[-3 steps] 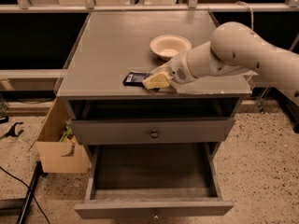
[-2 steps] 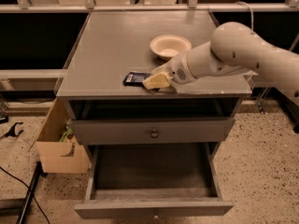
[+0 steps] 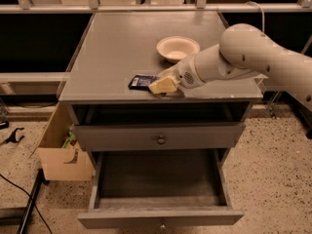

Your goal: Pick rxbar blueberry from middle drawer and place on counter

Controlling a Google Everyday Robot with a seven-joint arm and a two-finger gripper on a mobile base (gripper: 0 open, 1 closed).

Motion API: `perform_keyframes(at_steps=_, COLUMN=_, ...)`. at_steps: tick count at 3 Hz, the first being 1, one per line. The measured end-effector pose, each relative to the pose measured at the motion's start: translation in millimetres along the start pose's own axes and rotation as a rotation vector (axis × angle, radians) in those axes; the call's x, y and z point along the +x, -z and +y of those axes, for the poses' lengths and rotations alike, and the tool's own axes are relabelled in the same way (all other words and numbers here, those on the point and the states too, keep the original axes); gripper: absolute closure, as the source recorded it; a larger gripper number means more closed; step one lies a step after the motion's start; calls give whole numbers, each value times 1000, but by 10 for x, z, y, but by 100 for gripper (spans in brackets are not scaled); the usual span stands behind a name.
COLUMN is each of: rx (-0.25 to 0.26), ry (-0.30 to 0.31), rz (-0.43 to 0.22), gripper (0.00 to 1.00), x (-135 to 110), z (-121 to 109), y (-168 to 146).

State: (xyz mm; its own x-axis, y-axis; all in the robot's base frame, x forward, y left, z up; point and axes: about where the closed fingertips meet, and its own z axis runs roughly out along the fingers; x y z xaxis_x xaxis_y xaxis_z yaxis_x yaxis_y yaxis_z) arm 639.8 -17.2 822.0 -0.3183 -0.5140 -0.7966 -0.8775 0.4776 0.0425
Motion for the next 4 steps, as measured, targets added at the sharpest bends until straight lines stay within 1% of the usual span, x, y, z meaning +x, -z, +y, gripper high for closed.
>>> perform_keyframes(at_steps=1, rx=0, ry=0, rz=0, gripper=0, x=0, z=1, y=-1)
perform_keyframes(at_steps=2, rx=0, ry=0, rz=0, gripper=0, x=-1, z=1, y=-1)
perform_keyframes(at_steps=4, rx=36, ry=104, rz=-67, gripper=0, x=-415, z=121, y=55)
